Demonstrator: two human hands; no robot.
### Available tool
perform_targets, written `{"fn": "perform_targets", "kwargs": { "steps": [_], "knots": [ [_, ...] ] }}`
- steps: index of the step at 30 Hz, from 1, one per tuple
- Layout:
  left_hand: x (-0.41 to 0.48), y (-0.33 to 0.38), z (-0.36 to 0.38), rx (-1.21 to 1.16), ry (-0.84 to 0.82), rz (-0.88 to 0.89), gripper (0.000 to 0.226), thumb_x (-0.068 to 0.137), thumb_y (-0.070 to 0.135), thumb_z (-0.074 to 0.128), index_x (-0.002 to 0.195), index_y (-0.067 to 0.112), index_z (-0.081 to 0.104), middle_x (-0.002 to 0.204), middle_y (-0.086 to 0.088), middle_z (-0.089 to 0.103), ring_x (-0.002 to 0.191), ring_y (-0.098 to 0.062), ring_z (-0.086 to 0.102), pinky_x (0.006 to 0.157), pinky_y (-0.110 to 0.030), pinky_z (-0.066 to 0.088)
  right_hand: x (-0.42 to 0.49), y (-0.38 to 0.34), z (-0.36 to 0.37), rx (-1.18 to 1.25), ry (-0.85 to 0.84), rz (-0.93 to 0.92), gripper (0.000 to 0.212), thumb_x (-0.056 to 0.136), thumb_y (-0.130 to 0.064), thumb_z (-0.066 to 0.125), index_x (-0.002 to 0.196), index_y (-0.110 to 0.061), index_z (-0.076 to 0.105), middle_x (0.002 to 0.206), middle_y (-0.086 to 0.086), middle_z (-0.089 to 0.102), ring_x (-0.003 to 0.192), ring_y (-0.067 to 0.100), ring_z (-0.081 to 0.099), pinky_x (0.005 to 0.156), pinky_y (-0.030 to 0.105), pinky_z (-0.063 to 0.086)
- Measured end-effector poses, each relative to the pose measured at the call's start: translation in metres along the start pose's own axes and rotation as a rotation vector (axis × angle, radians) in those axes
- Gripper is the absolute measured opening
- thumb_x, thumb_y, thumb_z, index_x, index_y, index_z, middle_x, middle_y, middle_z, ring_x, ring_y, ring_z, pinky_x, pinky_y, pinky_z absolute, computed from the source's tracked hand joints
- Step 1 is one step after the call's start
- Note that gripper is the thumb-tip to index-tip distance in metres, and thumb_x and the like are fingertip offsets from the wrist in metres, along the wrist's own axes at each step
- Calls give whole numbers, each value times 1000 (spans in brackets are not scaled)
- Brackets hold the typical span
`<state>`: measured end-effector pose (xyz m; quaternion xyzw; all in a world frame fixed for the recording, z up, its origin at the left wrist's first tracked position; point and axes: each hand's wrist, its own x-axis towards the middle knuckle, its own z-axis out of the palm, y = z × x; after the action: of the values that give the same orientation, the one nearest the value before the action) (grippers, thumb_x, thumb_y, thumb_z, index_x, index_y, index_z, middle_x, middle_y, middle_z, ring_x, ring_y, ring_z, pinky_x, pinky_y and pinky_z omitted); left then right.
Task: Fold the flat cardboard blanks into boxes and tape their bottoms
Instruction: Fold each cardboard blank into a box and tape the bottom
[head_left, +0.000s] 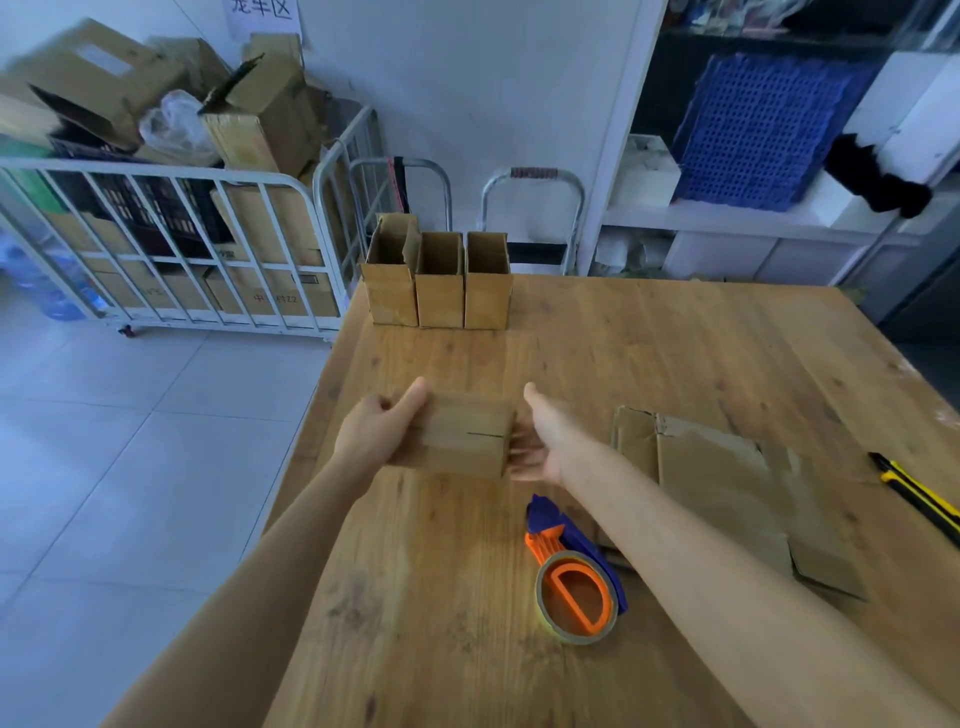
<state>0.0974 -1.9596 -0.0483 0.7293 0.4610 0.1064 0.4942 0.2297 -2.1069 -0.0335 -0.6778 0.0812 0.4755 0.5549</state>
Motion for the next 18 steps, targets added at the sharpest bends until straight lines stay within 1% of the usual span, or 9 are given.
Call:
{"fn": "perform_targets", "kwargs": {
  "steps": [3, 4, 6, 9, 10, 12, 14, 16, 18],
  "knots": [
    [-1, 2, -1, -130, -2, 72, 64, 85, 57, 60, 128, 12, 48, 112, 1, 56, 97, -13, 56, 71, -26, 45, 1, -4, 3, -84, 50, -192, 28, 89, -21, 61, 114, -10, 54, 102, 10, 63, 91, 24, 62, 71, 38, 54],
    [-2, 1, 1, -126, -15, 105, 68, 83, 51, 66, 134, 13, 43, 114, 1, 55, 100, -13, 56, 74, -27, 48, 3, -3, 3, -111, 69, -253, 29, 87, -14, 62, 113, -11, 52, 104, 7, 61, 93, 22, 60, 76, 38, 53],
    [-1, -8, 8, -31, -49, 172, 78, 77, 46, 73, 140, 17, 37, 122, 3, 53, 108, -15, 54, 88, -38, 51, 5, 4, 1, -187, 124, -352, 39, 84, -7, 63, 118, -17, 46, 111, 4, 57, 99, 19, 56, 85, 37, 52],
    [1, -25, 18, 217, -81, 227, 84, 66, 59, 68, 137, 24, 40, 130, 5, 51, 124, -22, 46, 104, -52, 40, 10, 20, -7, -390, 186, -451, 51, 85, -8, 65, 128, -20, 40, 114, -2, 51, 98, 13, 53, 72, 24, 47],
    [1, -30, 22, 303, -86, 221, 84, 67, 60, 67, 138, 24, 39, 135, 3, 49, 129, -26, 41, 108, -55, 34, 13, 26, -10, -459, 192, -464, 52, 85, -9, 66, 129, -20, 40, 113, -3, 51, 96, 11, 53, 69, 21, 45],
    [2, -41, 31, 415, -84, 200, 85, 74, 54, 68, 144, 21, 32, 144, -1, 43, 137, -30, 32, 112, -55, 26, 19, 36, -16, -574, 195, -470, 51, 84, -13, 67, 127, -20, 41, 112, -2, 54, 90, 9, 55, 68, 21, 48],
    [2, -46, 35, 423, -88, 167, 92, 77, 46, 71, 149, 19, 20, 150, -6, 36, 140, -32, 27, 113, -54, 25, 21, 41, -23, -674, 193, -483, 48, 84, -17, 67, 125, -19, 44, 115, 0, 55, 91, 9, 56, 69, 20, 49],
    [2, -47, 35, 435, -75, 160, 102, 77, 42, 72, 152, 20, 7, 153, -9, 27, 142, -33, 21, 114, -53, 25, 20, 39, -31, -743, 205, -550, 48, 85, -19, 67, 127, -17, 44, 121, 0, 52, 97, 9, 52, 68, 14, 43],
    [3, -44, 32, 490, -28, 213, 104, 79, 39, 71, 153, 19, 0, 155, -10, 20, 143, -32, 16, 115, -51, 23, 16, 30, -39, -808, 213, -693, 55, 84, -19, 68, 131, -18, 40, 131, 0, 45, 107, 8, 45, 73, 9, 37]
  ]
}}
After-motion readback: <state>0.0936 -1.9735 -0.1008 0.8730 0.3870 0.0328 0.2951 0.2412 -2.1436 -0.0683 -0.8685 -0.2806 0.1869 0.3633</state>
